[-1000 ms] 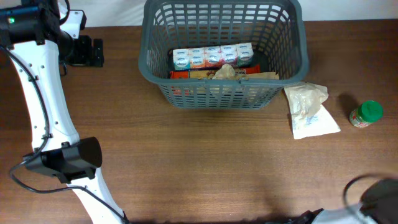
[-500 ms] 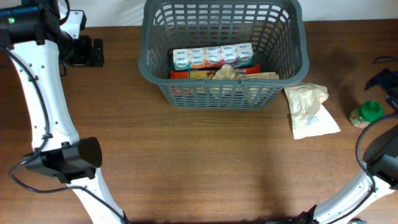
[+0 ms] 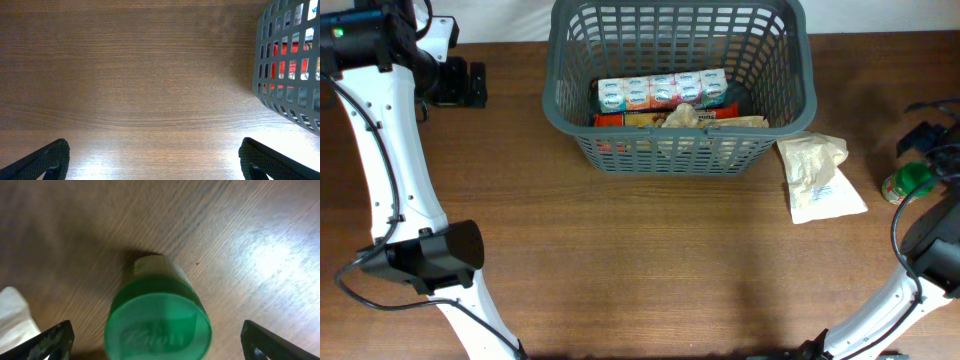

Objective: Pack container
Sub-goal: 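Reach the right gripper to the green-lidded jar and grasp it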

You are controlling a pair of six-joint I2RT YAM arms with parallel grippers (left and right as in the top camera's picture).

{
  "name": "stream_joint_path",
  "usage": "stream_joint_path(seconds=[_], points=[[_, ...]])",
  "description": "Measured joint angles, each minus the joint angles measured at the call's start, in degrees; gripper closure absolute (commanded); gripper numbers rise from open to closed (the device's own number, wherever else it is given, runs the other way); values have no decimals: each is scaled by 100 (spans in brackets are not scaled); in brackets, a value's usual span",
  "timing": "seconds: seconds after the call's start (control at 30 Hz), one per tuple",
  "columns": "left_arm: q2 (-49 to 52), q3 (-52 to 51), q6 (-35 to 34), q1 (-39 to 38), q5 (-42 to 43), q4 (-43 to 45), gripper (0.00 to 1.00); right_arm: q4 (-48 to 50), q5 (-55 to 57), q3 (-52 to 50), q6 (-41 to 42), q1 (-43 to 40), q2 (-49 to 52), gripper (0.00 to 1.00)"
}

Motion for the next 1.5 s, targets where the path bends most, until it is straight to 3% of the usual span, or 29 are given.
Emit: stream_joint_path(seconds=[0.47, 1.5], points=[[0, -2, 0, 0, 0, 0, 1, 885, -2, -870, 52, -7, 15, 1], [0, -2, 0, 0, 0, 0, 1, 1209, -2, -1244, 203, -9, 140, 4]])
